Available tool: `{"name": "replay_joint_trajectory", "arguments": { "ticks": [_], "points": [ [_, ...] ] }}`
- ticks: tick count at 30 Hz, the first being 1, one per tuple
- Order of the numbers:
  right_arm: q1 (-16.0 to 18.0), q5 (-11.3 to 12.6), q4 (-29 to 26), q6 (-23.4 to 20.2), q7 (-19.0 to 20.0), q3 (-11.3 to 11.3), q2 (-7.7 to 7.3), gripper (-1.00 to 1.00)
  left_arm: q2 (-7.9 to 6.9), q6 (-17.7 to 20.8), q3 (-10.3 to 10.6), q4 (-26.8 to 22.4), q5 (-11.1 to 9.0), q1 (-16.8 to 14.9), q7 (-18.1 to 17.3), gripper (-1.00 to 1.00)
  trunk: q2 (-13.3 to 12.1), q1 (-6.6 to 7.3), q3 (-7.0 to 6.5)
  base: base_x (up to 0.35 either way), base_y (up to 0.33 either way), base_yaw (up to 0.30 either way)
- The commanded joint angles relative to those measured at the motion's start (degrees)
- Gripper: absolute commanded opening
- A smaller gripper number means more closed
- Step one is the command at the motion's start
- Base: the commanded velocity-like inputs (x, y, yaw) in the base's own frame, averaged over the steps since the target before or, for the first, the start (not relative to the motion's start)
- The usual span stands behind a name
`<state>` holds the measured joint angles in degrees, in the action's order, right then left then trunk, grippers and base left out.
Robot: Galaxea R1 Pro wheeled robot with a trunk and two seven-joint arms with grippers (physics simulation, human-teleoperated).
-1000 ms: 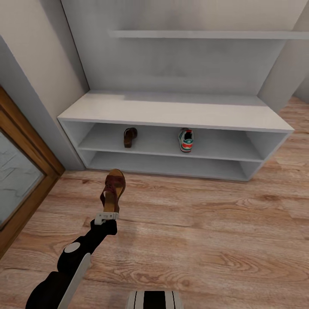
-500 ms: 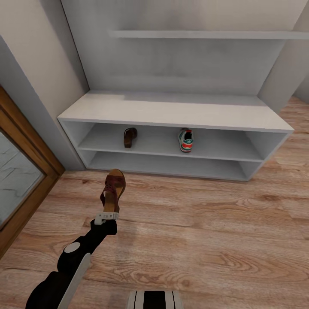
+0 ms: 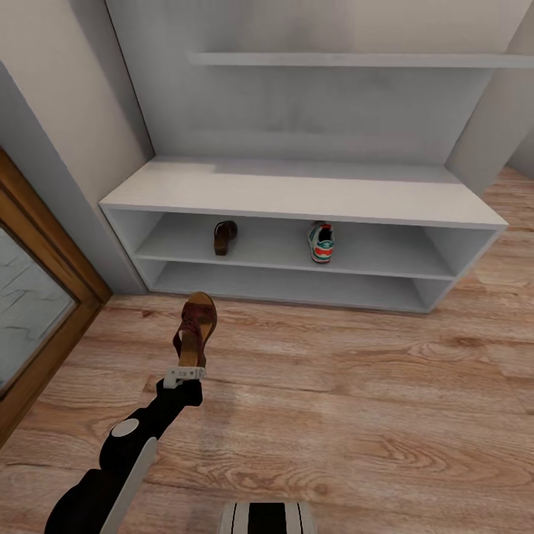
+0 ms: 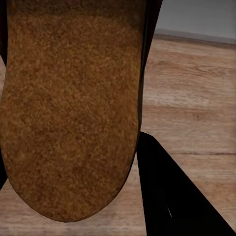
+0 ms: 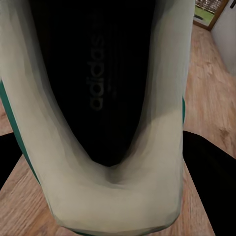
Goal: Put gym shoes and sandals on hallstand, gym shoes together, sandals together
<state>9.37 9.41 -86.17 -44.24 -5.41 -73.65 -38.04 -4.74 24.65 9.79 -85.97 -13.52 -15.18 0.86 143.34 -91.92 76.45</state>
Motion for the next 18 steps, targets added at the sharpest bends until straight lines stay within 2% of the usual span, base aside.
{"name": "replay_joint_trajectory", "arguments": {
  "ticks": [1, 9, 13, 14, 18],
  "points": [
    [0.04, 0.64, -0.05, -0.26, -0.57, 0.02, -0.02, -1.00, -0.03, 0.31, 0.05, -0.05, -0.13, -0.03, 0.04, -1.00, 0.02, 0.01, 0.04, 0.000, 0.000, 0.000],
    [0.04, 0.65, -0.14, -0.40, -0.57, 0.08, -0.02, -1.00, 0.19, 0.37, 0.39, 0.19, -0.29, -0.52, 0.37, -1.00, 0.02, 0.01, 0.04, 0.000, 0.000, 0.000],
    [0.04, 0.62, -0.14, -0.40, -0.57, 0.06, -0.02, -1.00, 0.17, 0.67, 0.40, 0.83, -0.36, -3.37, 0.44, -1.00, 0.02, 0.01, 0.04, 0.000, 0.000, 0.000],
    [0.04, 0.61, -0.14, -0.40, -0.61, 0.07, -0.02, -1.00, 0.17, 0.85, 0.38, 3.50, -0.37, -5.34, 0.49, -1.00, 0.02, 0.01, 0.04, 0.000, 0.000, 0.000],
    [0.04, 0.61, -0.14, -0.40, -0.64, 0.08, -0.04, -1.00, 0.17, 0.97, 0.39, 11.70, -0.37, -9.11, 0.47, -1.00, 0.02, 0.01, 0.04, 0.000, 0.000, 0.000]
  ]
}}
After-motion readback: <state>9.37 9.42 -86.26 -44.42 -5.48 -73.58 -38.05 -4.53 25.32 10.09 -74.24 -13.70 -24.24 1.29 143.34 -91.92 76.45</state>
